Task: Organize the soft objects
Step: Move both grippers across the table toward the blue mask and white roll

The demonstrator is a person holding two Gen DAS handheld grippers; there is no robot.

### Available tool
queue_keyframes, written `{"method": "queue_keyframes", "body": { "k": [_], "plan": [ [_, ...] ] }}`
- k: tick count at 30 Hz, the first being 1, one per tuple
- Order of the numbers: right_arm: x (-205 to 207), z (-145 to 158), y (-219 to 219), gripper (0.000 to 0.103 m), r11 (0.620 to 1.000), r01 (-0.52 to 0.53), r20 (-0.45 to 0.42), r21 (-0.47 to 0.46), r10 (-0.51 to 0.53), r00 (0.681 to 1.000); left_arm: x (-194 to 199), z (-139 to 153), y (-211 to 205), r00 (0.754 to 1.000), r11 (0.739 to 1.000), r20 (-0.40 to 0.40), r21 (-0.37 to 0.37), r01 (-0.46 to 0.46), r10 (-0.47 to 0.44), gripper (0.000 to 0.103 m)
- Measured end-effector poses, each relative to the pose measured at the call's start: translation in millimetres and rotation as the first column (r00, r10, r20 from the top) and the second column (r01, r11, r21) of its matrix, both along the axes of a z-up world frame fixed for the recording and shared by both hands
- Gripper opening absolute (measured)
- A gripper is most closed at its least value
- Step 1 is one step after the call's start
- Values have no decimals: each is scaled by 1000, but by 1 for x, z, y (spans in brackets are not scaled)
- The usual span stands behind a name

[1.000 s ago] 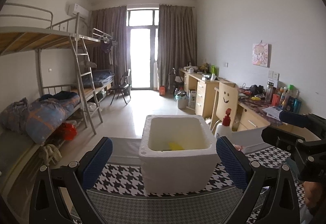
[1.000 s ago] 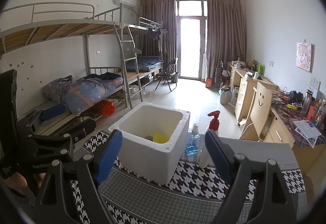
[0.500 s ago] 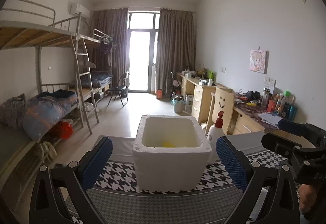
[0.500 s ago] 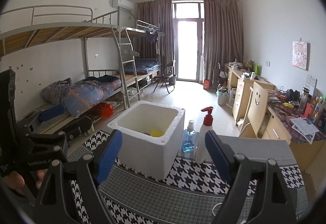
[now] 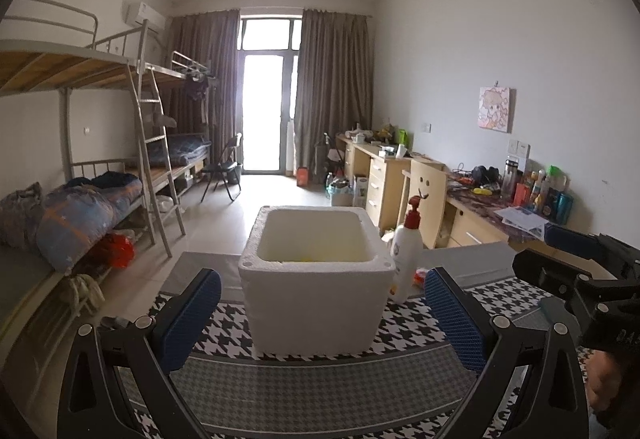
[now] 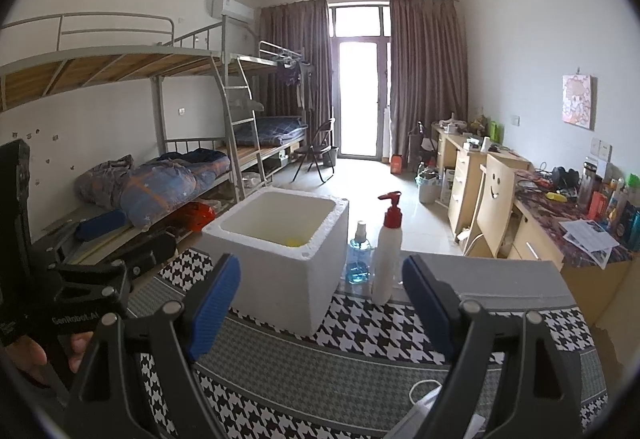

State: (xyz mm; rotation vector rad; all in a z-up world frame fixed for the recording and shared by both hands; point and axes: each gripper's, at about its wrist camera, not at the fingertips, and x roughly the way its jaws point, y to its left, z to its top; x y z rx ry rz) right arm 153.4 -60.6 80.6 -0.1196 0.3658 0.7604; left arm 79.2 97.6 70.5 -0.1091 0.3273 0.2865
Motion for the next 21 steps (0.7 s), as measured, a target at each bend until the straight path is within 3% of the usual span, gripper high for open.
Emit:
{"method": "queue_keyframes", "body": {
  "k": [21],
  "plan": [
    [-11,-19,-23,86,999,38,-3,1,-38,999,-11,-20,-27,999,999,10,-2,33,-33,102]
  ]
}}
